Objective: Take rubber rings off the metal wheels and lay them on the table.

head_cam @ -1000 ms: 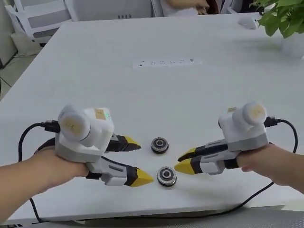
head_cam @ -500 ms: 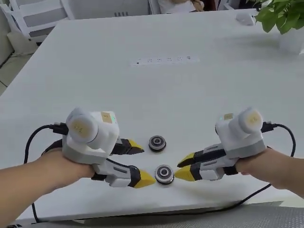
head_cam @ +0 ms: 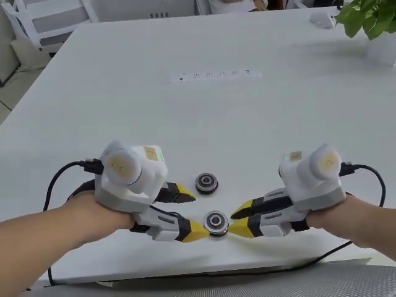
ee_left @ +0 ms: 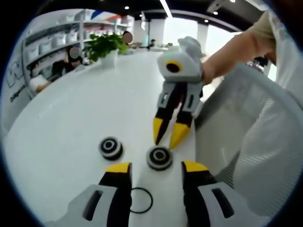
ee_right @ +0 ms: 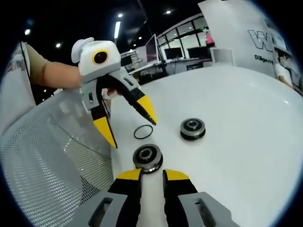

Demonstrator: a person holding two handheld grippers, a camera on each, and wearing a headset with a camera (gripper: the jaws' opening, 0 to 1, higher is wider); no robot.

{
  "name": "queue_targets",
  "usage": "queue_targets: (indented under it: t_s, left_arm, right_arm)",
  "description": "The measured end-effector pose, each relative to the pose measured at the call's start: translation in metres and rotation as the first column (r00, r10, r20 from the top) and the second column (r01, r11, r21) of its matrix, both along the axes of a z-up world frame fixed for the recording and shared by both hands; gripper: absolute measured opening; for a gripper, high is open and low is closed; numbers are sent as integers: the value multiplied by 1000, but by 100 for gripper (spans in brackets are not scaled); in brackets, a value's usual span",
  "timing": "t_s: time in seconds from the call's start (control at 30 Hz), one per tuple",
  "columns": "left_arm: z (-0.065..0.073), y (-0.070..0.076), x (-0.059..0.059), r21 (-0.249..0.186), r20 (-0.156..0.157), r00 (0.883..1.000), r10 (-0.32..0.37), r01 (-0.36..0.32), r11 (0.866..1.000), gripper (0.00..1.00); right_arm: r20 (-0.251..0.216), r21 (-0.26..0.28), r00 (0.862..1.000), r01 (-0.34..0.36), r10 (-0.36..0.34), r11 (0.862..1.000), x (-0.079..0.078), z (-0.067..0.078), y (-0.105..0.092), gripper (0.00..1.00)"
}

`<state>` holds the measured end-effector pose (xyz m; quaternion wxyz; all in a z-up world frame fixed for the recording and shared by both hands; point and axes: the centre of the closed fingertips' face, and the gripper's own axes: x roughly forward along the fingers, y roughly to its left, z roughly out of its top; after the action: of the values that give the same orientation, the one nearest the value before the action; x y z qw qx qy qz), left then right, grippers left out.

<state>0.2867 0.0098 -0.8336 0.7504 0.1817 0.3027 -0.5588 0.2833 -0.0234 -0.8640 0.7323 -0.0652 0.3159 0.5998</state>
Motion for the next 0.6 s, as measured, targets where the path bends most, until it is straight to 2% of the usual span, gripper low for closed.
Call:
queue_targets:
  t_s: [0.6]
  left_arm:
    - [-9,-12,-1,-4,-21,1000,-17,17,1000,30]
  right_arm:
    - [55,-8,998,-27,27,1000,3,-3,2,13]
